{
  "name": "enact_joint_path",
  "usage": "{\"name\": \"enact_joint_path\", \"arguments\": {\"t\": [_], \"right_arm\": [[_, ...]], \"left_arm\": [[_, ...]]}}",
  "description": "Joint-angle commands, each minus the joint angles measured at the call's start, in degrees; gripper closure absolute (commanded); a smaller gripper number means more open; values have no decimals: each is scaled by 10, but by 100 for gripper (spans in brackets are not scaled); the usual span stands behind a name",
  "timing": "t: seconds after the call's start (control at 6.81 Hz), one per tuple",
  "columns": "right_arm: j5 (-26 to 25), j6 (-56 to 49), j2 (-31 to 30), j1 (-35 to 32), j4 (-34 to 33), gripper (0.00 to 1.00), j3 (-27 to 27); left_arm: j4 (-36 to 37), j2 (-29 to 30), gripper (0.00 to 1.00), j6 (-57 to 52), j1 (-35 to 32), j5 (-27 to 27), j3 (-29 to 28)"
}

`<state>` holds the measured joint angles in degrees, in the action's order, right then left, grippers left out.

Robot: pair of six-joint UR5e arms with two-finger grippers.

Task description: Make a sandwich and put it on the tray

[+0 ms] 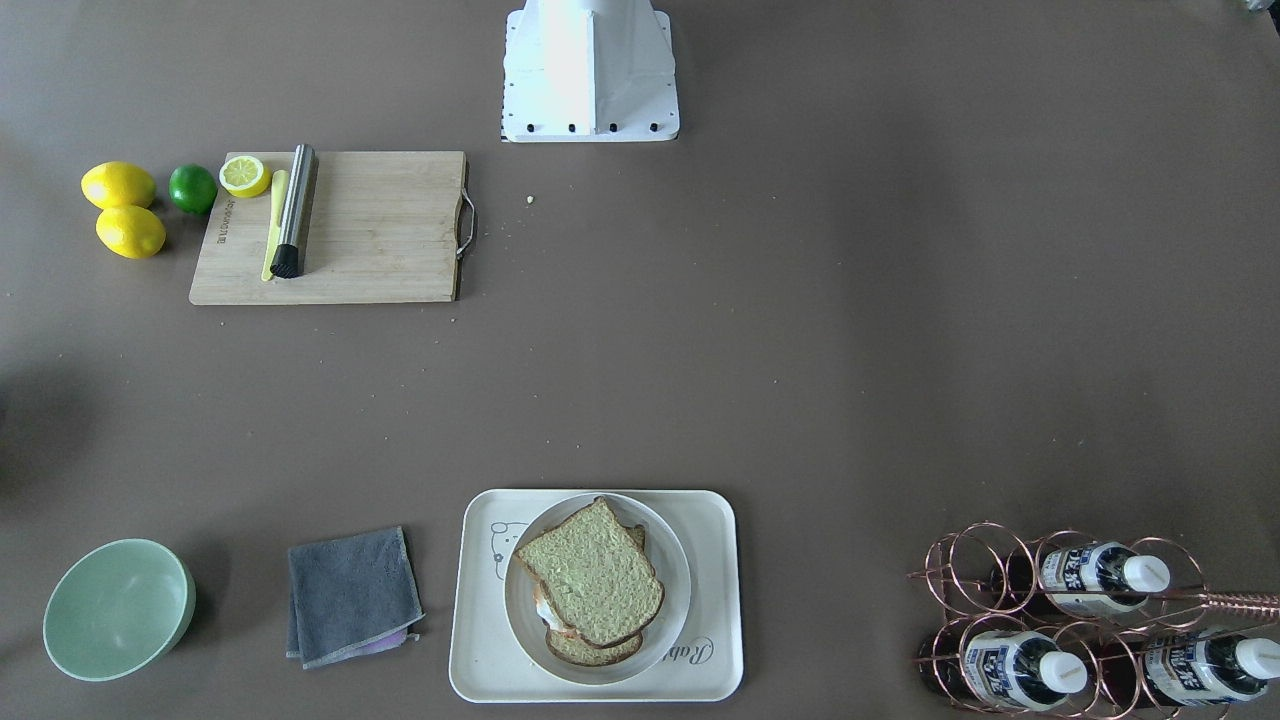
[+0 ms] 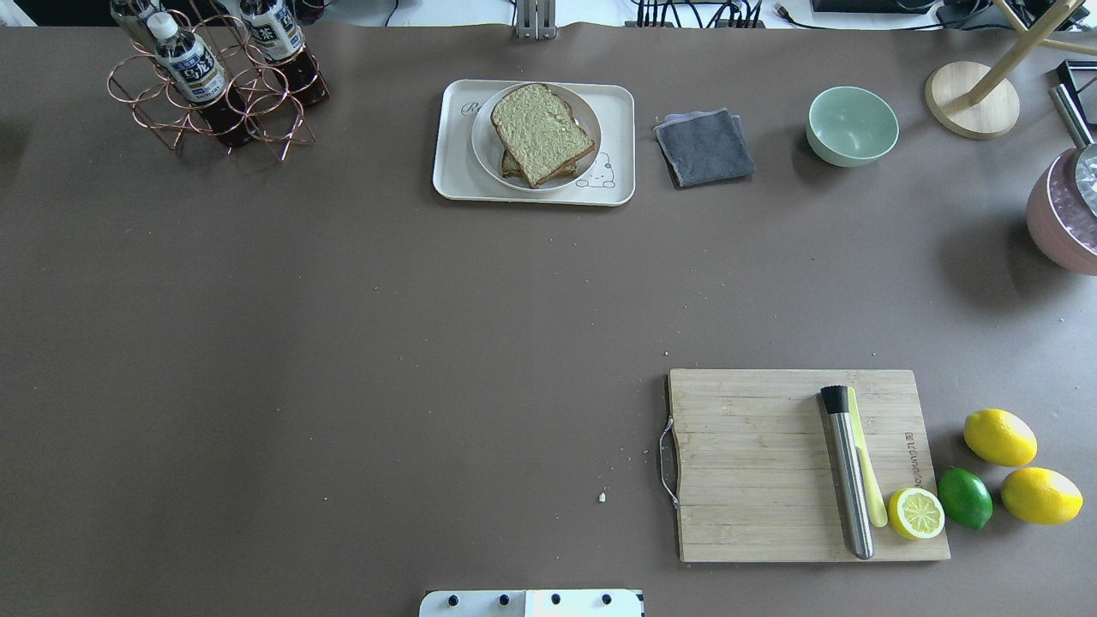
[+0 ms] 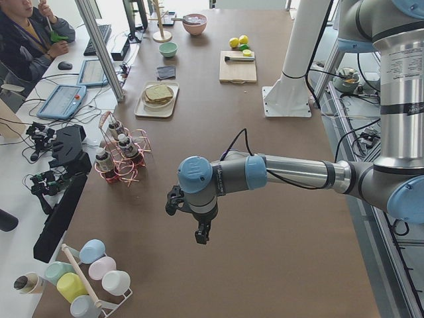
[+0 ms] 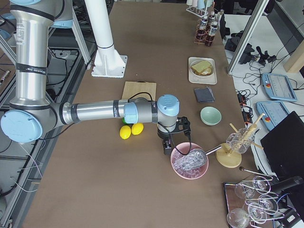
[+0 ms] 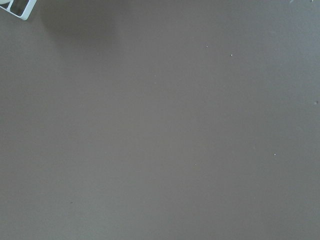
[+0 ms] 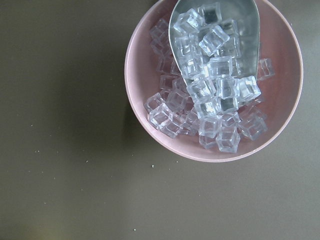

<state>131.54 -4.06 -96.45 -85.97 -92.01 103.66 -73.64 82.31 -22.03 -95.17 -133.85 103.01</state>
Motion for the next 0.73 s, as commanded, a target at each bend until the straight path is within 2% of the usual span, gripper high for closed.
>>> {"name": "enact_joint_path", "arguments": {"t": [0.0, 0.59], "right_arm": [[-24, 5, 5, 2, 1, 0, -6], [-28, 6, 7, 4, 1, 0, -5]], "left_arm": [[1, -5, 3, 3, -1, -1, -3], [-1, 0, 3, 4, -2, -1, -24]]}}
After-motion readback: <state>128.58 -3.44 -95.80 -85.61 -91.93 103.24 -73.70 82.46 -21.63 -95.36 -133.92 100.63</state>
